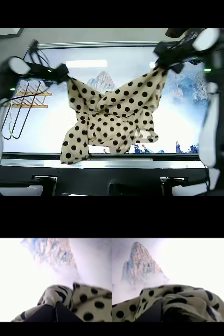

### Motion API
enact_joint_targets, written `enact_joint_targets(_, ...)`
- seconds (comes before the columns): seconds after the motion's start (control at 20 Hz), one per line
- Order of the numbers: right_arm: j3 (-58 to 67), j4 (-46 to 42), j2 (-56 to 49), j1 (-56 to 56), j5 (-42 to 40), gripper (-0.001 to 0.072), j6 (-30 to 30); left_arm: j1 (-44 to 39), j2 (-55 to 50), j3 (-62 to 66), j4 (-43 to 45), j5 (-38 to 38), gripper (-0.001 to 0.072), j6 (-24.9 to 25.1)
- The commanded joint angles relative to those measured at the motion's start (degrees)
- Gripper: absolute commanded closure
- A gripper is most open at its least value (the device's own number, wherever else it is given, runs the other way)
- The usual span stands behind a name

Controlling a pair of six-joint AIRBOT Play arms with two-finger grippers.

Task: Fold the clothes and pants, and hang the long-sleeved shirts on hangers.

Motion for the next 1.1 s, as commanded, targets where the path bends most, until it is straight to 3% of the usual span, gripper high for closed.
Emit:
enact_joint_targets(0.0,0.04,0.72,-15.19,2.40,-8.72,0.0683,-2.58,-0.26,-12.20,-0.13,-3.93,1.05,0.0681,0.02)
enact_joint_targets(0.1,0.04,0.72,-17.00,2.36,-8.63,0.0643,-3.21,0.00,-13.22,-0.13,-3.80,1.11,0.0671,0.04)
enact_joint_targets(0.15,0.04,0.72,-16.44,1.99,-7.61,0.0532,-5.51,0.50,-12.68,-0.13,-3.82,1.09,0.0582,0.04)
enact_joint_targets(0.2,0.04,0.61,-14.97,1.01,-5.57,0.0403,-9.22,1.25,-11.56,-0.13,-3.82,0.66,0.0400,0.09)
enact_joint_targets(0.25,0.04,0.35,-13.07,-0.37,-2.75,0.0318,-13.03,2.16,-10.03,-0.13,-3.85,-0.09,0.0249,0.98)
enact_joint_targets(0.3,0.04,-0.70,-10.47,-2.21,1.22,0.0287,-17.27,3.23,-7.78,-0.13,-3.69,-1.53,0.0177,2.80)
enact_joint_targets(0.4,0.02,-5.05,-4.72,-6.51,9.51,0.0286,-23.45,4.98,-2.58,-0.17,-1.25,-5.81,0.0174,5.77)
enact_joint_targets(0.55,-5.92,-4.68,4.87,-14.73,14.32,0.0284,-23.93,4.37,6.56,-5.01,6.93,-10.84,0.0174,6.12)
enact_joint_targets(0.65,-18.38,-3.96,11.91,-17.77,15.15,0.0179,-22.84,2.16,13.57,-13.97,7.08,-9.79,0.0174,5.97)
enact_joint_targets(0.7,-26.21,-3.89,15.87,-17.92,14.45,0.0167,-22.29,0.37,16.65,-18.47,7.08,-8.57,0.0174,5.79)
enact_joint_targets(0.9,-55.23,-0.11,28.87,-14.40,1.46,0.0168,-15.45,-10.08,24.09,-32.33,7.13,-1.90,0.0175,2.58)
enact_joint_targets(1.05,-68.91,2.40,30.56,-9.27,-10.08,0.0168,-12.09,-17.90,23.71,-35.63,7.63,1.75,0.0174,2.60)
